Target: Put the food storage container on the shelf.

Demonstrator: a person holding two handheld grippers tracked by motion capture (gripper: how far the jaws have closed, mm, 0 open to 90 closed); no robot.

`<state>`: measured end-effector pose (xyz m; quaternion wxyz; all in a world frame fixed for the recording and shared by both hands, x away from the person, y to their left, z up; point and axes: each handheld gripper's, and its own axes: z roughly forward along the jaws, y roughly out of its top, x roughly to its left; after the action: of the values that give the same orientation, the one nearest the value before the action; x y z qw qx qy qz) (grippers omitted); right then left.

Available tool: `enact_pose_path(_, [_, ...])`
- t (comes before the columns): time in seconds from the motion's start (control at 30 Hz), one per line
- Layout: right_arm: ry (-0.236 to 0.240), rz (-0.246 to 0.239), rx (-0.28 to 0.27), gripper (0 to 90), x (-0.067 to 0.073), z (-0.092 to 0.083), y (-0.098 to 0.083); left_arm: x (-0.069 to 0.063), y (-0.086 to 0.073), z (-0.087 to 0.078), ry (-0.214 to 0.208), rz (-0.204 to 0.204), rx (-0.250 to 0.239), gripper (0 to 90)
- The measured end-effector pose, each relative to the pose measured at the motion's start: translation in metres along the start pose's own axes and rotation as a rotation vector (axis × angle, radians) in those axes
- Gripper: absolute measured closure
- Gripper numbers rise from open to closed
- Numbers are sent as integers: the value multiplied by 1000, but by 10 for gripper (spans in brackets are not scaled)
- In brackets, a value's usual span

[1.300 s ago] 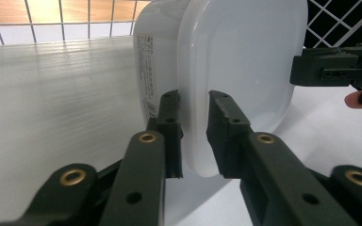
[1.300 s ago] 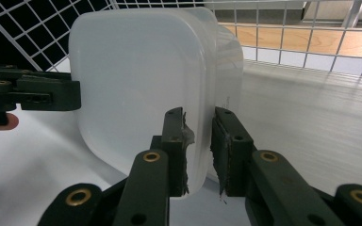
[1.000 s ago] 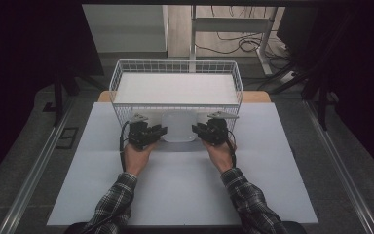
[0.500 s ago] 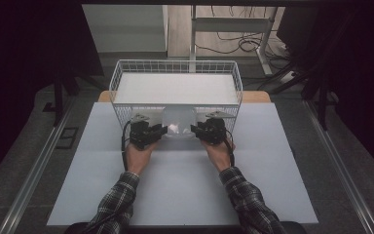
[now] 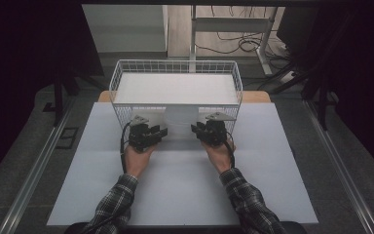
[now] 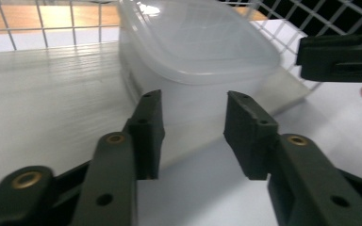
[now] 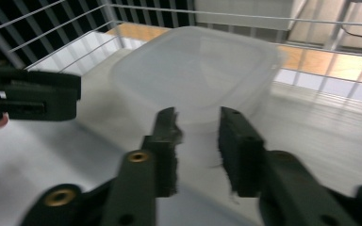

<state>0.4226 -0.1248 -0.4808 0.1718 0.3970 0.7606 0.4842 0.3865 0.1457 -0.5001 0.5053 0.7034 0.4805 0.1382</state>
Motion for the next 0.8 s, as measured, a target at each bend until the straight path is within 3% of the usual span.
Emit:
enact_pose_path(0.13, [34, -64, 42, 846, 9, 2, -7, -9, -11, -19, -18, 45, -14, 384])
enact_pose_path(0.27, [37, -79, 79, 887, 12, 12, -14, -16, -27, -36, -50, 69, 13, 229])
enact_pose_path(0.37, [23, -82, 88, 887, 9, 17, -17, -22, -38, -51, -45, 87, 34, 195])
enact_pose_path(0.53, [10, -56, 94, 888, 0, 22, -19, -28, -53, -76, -71, 114, 29, 136])
enact_pose_path(0.8, [-3, -52, 99, 888, -5, 29, -18, -25, -72, -96, -34, 135, 23, 72])
